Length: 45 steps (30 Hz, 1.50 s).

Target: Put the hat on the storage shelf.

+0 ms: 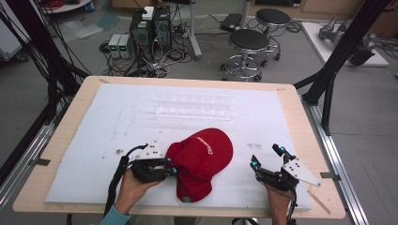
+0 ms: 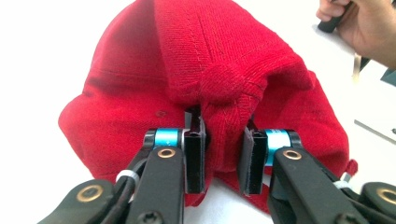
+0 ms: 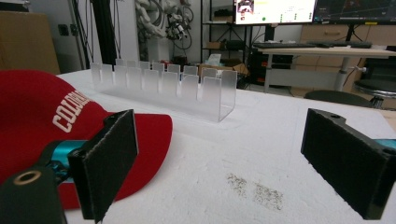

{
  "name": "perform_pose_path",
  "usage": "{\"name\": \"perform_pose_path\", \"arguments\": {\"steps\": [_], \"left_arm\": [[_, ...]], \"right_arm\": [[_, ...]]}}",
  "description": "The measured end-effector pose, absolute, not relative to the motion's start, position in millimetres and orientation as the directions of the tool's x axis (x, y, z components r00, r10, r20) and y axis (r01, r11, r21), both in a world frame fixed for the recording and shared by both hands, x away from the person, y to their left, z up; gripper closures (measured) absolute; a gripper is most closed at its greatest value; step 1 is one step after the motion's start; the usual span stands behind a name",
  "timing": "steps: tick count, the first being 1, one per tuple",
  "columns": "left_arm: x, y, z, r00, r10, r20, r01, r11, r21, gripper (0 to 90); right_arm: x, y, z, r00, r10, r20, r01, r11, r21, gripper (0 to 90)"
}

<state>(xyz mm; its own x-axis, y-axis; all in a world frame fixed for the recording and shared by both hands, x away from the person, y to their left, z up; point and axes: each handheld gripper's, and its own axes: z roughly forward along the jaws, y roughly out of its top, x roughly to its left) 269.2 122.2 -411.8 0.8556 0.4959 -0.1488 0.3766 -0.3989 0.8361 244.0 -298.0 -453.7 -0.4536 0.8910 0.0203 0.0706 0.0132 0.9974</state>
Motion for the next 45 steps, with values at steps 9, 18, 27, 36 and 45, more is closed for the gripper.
{"name": "perform_pose_path", "arguments": {"steps": [9,18,27,36,45], "left_arm": [[278,139,-404,0.846,0.497,-0.193,0.383,-0.313,0.869,78.0],[292,156,-387,0.844,0.503,-0.186,0.375,-0.307,0.875,78.3],[307,162,-365,0.853,0.500,-0.148,0.348,-0.334,0.876,78.4],[315,161,-346,0.871,0.477,-0.117,0.317,-0.363,0.876,78.5],[317,165,-332,0.883,0.458,-0.100,0.292,-0.370,0.882,78.8]], "right_arm": [[244,-298,-453,-0.454,0.891,0.019,0.071,0.015,0.997,9.8],[251,-294,-450,-0.467,0.884,0.005,0.132,0.064,0.989,9.8],[259,-283,-433,-0.535,0.845,-0.011,0.124,0.092,0.988,9.8],[266,-261,-400,-0.639,0.768,-0.046,0.096,0.139,0.986,9.8],[279,-230,-371,-0.742,0.666,-0.076,0.082,0.202,0.976,9.8]]}}
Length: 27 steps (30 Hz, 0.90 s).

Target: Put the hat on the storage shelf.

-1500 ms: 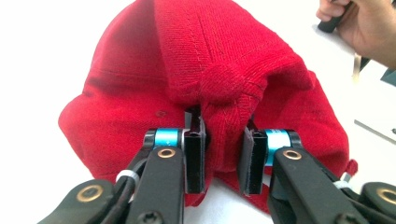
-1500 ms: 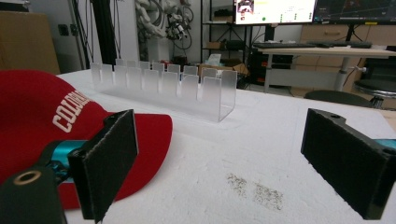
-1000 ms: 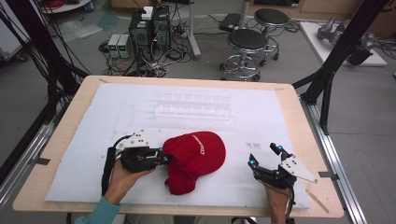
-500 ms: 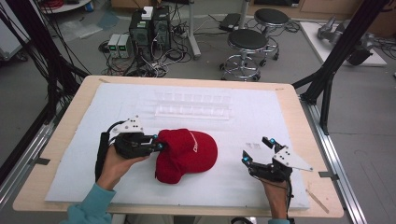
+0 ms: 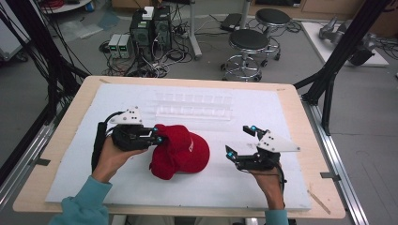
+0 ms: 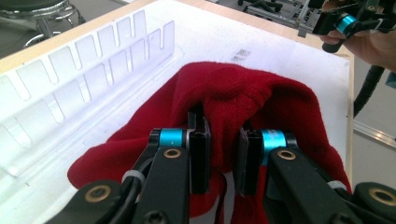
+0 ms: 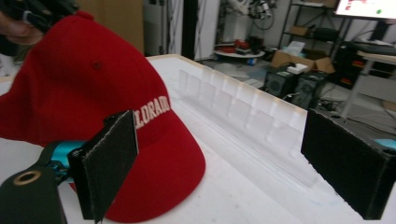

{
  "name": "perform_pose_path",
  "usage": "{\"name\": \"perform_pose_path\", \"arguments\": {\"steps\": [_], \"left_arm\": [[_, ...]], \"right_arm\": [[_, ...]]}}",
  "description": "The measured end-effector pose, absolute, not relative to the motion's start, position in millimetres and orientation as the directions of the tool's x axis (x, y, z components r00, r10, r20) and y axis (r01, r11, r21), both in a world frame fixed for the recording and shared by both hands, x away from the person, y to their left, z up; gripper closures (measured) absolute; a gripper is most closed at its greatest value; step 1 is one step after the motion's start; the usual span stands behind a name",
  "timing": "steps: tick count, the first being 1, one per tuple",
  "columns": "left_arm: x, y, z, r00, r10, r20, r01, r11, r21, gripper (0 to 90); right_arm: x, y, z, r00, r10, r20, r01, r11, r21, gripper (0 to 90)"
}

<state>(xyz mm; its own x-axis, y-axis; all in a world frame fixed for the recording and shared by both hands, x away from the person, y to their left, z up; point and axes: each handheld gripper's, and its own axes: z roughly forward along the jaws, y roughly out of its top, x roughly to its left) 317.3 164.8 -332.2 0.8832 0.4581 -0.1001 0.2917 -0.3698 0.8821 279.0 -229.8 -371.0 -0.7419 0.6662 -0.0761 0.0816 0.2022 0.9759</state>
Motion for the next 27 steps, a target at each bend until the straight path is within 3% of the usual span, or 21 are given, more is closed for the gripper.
{"name": "perform_pose_path", "arguments": {"steps": [9,27], "left_arm": [[320,165,-320,0.894,0.438,-0.095,0.279,-0.378,0.883,78.9],[324,161,-310,0.922,0.377,-0.092,0.248,-0.391,0.886,79.5]], "right_arm": [[289,-204,-353,-0.812,0.578,-0.083,0.066,0.231,0.971,9.8],[316,-150,-348,-0.928,0.371,-0.011,0.110,0.303,0.947,9.8]]}}
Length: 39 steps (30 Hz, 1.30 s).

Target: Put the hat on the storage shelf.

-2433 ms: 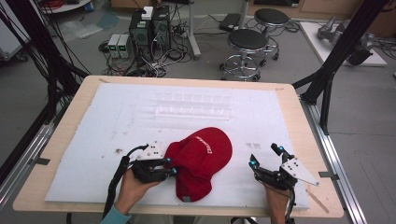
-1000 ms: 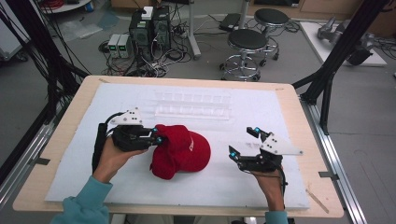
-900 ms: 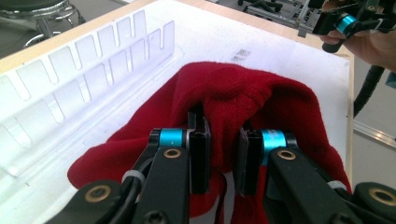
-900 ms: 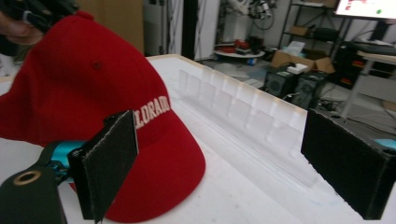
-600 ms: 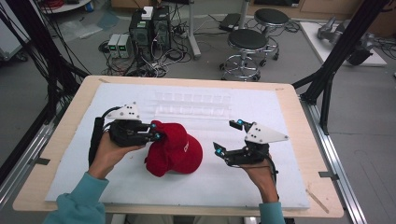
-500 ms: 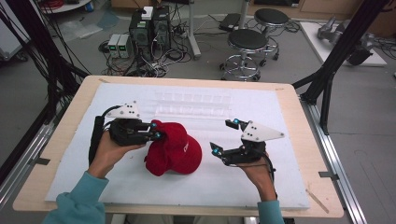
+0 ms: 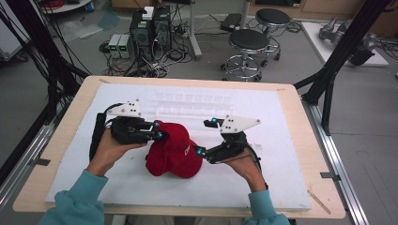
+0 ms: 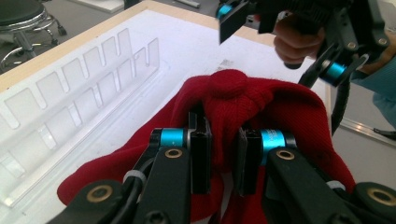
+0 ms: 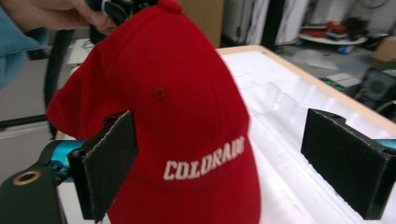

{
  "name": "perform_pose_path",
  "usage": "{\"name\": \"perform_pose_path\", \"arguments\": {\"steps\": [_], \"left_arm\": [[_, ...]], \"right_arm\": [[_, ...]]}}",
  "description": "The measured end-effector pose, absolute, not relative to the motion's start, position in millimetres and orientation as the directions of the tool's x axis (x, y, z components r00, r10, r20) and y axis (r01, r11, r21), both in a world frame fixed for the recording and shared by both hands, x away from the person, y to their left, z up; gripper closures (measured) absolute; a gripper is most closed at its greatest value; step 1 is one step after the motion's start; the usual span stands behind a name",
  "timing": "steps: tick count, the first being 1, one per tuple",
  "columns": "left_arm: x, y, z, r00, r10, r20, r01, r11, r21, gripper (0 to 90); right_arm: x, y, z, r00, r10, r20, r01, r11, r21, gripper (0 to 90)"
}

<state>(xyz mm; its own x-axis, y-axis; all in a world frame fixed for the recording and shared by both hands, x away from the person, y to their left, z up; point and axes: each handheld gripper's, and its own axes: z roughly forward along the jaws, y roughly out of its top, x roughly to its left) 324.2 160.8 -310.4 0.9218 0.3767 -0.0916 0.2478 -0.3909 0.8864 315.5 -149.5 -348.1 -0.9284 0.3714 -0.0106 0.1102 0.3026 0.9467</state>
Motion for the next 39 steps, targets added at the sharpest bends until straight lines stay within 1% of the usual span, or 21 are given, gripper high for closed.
{"name": "perform_pose_path", "arguments": {"steps": [10,15,16,17,19,22,25,26,27,28,29,30,31,32,33,34,35,36,37,38,39], "left_arm": [[325,156,-311,0.935,0.347,-0.079,0.227,-0.411,0.883,79.5],[325,155,-311,0.938,0.338,-0.079,0.224,-0.415,0.882,80.0],[325,155,-310,0.939,0.334,-0.076,0.220,-0.418,0.881,79.9],[325,155,-310,0.939,0.335,-0.075,0.220,-0.417,0.882,79.9],[325,154,-310,0.939,0.335,-0.074,0.217,-0.415,0.884,79.9],[324,153,-310,0.941,0.330,-0.072,0.213,-0.415,0.885,79.9],[325,153,-310,0.944,0.323,-0.064,0.205,-0.421,0.883,79.9],[324,151,-310,0.944,0.323,-0.066,0.206,-0.419,0.885,79.9],[324,151,-310,0.944,0.323,-0.066,0.206,-0.419,0.885,80.0],[324,151,-310,0.947,0.316,-0.063,0.198,-0.419,0.886,80.0],[324,150,-310,0.948,0.311,-0.064,0.197,-0.417,0.887,80.0],[324,149,-310,0.948,0.312,-0.064,0.197,-0.417,0.887,80.0],[324,149,-310,0.950,0.306,-0.059,0.190,-0.420,0.887,80.0],[324,148,-310,0.950,0.308,-0.057,0.190,-0.421,0.887,80.0],[323,147,-310,0.949,0.309,-0.061,0.192,-0.415,0.889,80.0],[323,147,-311,0.949,0.308,-0.061,0.191,-0.412,0.891,80.0],[323,147,-310,0.949,0.309,-0.059,0.190,-0.416,0.889,80.0],[323,147,-310,0.950,0.308,-0.057,0.188,-0.416,0.889,80.0],[323,147,-310,0.949,0.309,-0.056,0.189,-0.418,0.889,80.0],[323,147,-310,0.949,0.310,-0.057,0.191,-0.421,0.887,80.0],[323,148,-311,0.948,0.313,-0.055,0.192,-0.426,0.884,80.0]], "right_arm": [[328,-127,-351,-0.955,0.290,0.055,0.154,0.330,0.931,9.9],[330,-120,-355,-0.959,0.274,0.066,0.166,0.359,0.919,10.0],[331,-119,-355,-0.961,0.268,0.068,0.165,0.358,0.919,12.6],[331,-119,-355,-0.961,0.268,0.068,0.165,0.358,0.919,12.6],[331,-120,-354,-0.966,0.248,0.076,0.164,0.357,0.919,15.7],[334,-119,-356,-0.967,0.235,0.102,0.183,0.356,0.916,16.1],[334,-119,-356,-0.967,0.230,0.106,0.185,0.356,0.916,17.4],[334,-119,-356,-0.970,0.222,0.097,0.174,0.359,0.917,20.8],[334,-119,-356,-0.970,0.222,0.097,0.174,0.359,0.917,20.8],[334,-118,-356,-0.973,0.214,0.086,0.161,0.363,0.918,24.4],[334,-118,-356,-0.973,0.214,0.086,0.161,0.363,0.918,24.4],[333,-118,-355,-0.975,0.207,0.081,0.155,0.372,0.915,31.7],[333,-118,-355,-0.975,0.207,0.081,0.155,0.372,0.915,31.7],[331,-116,-355,-0.977,0.204,0.060,0.137,0.389,0.911,41.0],[331,-116,-355,-0.977,0.204,0.060,0.137,0.389,0.911,41.0],[329,-115,-354,-0.978,0.202,0.045,0.125,0.404,0.906,49.0],[329,-115,-354,-0.978,0.202,0.045,0.125,0.404,0.906,49.0],[328,-114,-353,-0.978,0.209,0.027,0.114,0.417,0.902,58.0],[328,-114,-353,-0.978,0.209,0.027,0.114,0.417,0.902,58.0],[328,-114,-353,-0.977,0.211,0.015,0.105,0.423,0.900,62.4],[327,-113,-352,-0.975,0.222,0.015,0.113,0.435,0.894,71.1]]}}
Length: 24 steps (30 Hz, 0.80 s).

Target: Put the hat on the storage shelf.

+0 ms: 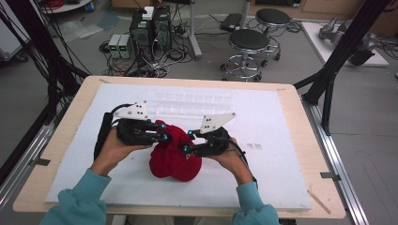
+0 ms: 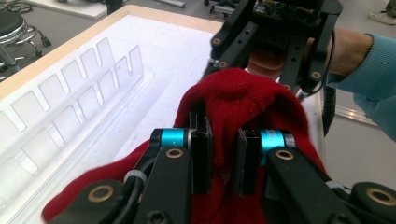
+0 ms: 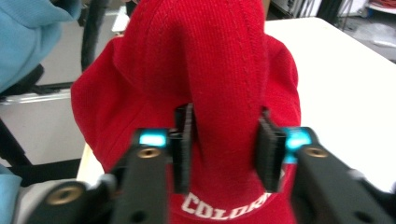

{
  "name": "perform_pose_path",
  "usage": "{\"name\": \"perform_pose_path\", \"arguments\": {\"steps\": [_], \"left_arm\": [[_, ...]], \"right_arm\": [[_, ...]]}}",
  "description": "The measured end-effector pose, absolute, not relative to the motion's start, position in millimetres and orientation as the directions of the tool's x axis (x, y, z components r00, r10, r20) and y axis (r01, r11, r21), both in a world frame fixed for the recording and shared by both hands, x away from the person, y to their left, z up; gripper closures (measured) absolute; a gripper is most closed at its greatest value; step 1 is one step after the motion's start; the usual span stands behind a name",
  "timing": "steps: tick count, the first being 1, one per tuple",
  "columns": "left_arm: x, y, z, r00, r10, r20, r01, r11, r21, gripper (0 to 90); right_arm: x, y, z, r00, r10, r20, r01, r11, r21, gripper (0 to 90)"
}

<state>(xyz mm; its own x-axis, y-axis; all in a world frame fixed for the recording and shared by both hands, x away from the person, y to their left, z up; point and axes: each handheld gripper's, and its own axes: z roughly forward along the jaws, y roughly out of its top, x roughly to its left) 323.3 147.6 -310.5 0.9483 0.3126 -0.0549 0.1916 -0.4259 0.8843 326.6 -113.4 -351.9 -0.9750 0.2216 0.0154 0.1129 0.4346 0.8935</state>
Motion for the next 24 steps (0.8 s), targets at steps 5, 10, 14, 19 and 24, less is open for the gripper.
{"name": "perform_pose_path", "arguments": {"steps": [5,10,14,19,24], "left_arm": [[324,148,-311,0.944,0.328,-0.046,0.192,-0.429,0.883,78.7],[324,149,-310,0.931,0.362,-0.043,0.200,-0.409,0.890,65.4],[326,153,-309,0.889,0.450,-0.087,0.276,-0.374,0.886,38.6],[329,165,-304,0.851,0.503,-0.151,0.322,-0.273,0.907,7.9],[326,171,-302,0.865,0.475,-0.160,0.306,-0.247,0.920,8.0]], "right_arm": [[324,-113,-352,-0.972,0.235,0.007,0.110,0.428,0.897,84.4],[323,-113,-351,-0.971,0.239,0.007,0.110,0.421,0.900,85.4],[322,-115,-349,-0.965,0.261,-0.001,0.111,0.414,0.904,85.7],[322,-119,-347,-0.958,0.287,-0.004,0.116,0.401,0.909,85.7],[321,-118,-347,-0.957,0.291,-0.006,0.118,0.407,0.906,85.7]]}}
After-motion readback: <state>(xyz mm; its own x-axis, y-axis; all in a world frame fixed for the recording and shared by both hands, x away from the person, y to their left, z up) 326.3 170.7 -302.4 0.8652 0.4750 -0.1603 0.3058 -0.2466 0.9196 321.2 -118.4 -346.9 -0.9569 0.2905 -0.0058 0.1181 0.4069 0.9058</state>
